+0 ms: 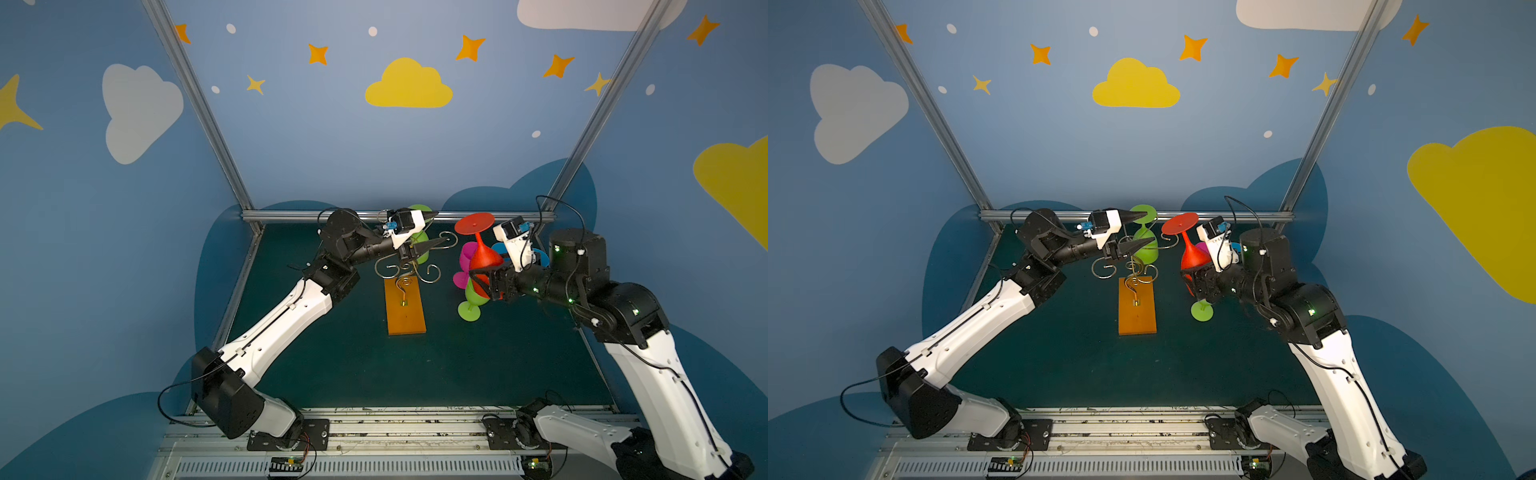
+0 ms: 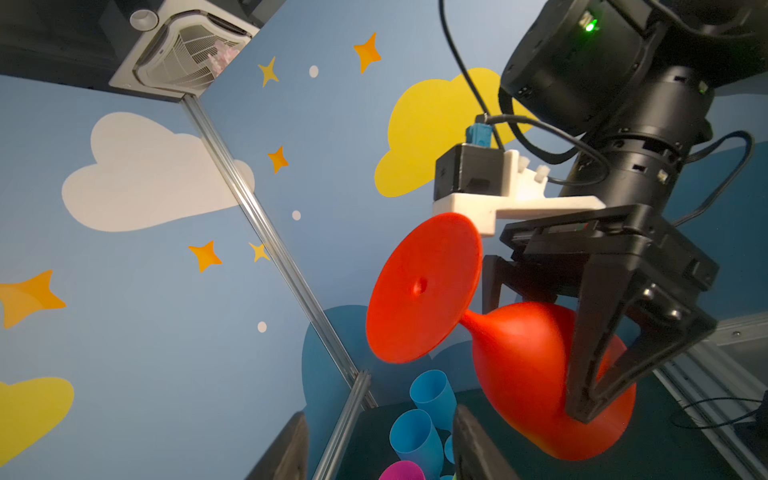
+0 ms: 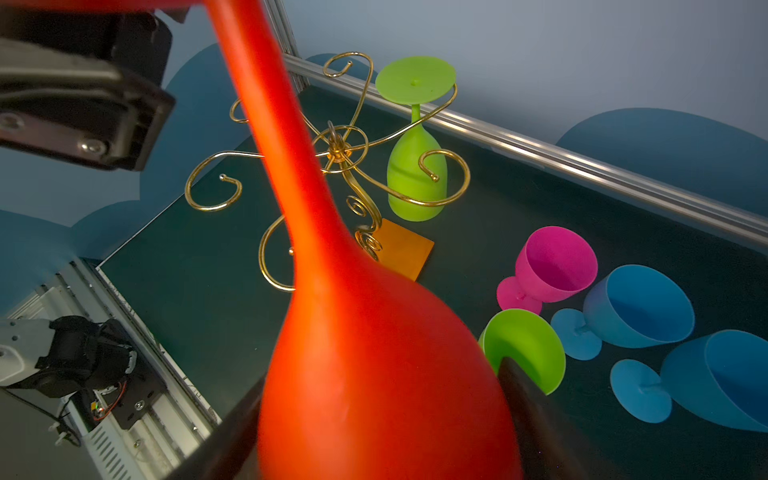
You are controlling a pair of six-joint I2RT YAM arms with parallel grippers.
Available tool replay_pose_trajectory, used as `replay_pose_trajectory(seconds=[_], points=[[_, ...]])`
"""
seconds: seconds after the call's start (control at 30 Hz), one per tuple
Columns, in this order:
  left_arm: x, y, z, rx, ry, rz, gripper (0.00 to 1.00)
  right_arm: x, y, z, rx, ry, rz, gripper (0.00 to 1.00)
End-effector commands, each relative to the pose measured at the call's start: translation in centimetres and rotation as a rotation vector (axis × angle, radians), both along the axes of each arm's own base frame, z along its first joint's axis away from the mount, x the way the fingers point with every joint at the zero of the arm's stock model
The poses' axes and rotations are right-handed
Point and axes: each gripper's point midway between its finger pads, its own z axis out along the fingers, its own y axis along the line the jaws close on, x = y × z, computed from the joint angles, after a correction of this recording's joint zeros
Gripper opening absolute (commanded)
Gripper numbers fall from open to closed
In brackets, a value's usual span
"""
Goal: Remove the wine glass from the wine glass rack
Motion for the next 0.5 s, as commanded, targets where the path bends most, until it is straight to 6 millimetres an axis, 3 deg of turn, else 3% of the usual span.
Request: replay_pose_trajectory(seconds=[0.0, 0.27, 0.47], points=[[-0.5, -0.2, 0.9, 0.006, -0.106, 0.020, 0.53, -0.3, 0.9, 0.8, 0.041, 0.004, 0.028, 0.28], [-0.7, -0.9, 0.9, 0.012, -0.133, 0.019, 0.49, -0.6, 2.4, 0.3, 0.061, 0.037, 0.070, 0.25], [-0.7, -1.1, 1.0, 0.015, -0.151, 0.021, 0.36, -0.9, 3.0, -0.1, 0.058, 0.055, 0.087, 0.24]])
